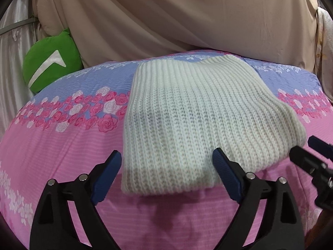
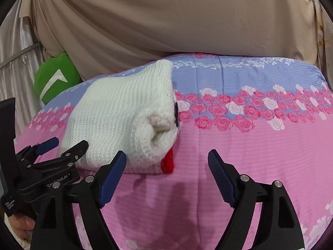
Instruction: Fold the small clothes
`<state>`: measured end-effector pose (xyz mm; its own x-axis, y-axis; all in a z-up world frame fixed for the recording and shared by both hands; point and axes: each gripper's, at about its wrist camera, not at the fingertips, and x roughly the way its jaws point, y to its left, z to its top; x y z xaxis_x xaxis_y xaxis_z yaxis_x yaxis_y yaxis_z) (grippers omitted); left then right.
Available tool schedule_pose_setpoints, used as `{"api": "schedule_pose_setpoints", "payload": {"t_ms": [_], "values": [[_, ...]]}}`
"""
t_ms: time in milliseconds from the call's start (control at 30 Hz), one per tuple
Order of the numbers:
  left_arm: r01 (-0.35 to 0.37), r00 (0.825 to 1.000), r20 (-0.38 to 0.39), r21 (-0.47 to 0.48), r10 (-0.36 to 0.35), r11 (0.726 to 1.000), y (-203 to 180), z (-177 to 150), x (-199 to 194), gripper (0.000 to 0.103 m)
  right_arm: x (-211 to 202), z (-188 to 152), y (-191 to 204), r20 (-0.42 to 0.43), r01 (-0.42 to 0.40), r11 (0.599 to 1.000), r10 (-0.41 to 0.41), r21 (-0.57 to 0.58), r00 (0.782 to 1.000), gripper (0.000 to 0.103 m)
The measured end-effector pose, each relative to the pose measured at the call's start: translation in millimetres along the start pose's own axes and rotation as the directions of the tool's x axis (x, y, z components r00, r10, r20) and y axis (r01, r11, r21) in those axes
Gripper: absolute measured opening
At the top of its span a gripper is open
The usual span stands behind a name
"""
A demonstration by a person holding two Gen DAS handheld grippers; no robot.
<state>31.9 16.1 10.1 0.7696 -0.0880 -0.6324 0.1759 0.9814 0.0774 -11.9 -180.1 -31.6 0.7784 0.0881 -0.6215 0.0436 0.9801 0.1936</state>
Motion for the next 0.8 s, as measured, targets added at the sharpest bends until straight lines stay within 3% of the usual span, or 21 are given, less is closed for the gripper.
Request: {"api": "schedule_pose_setpoints", "payload": {"t_ms": [233,800], "values": [[-0.014,1.000,-0.012,-0.044,0.013,0.999,2,-17,-7,0.089,-7,-17,9,0.003,0.056,0.998,-0.056,-0.020,0.998,0.086],[-0.075,0.997,-0.030,-0.076,0.073,0.994,2,-35,-23,0.092,-10,-30,27,0.025,0.147,0.985,-0.145,-0.095,0.989,0.086]]}}
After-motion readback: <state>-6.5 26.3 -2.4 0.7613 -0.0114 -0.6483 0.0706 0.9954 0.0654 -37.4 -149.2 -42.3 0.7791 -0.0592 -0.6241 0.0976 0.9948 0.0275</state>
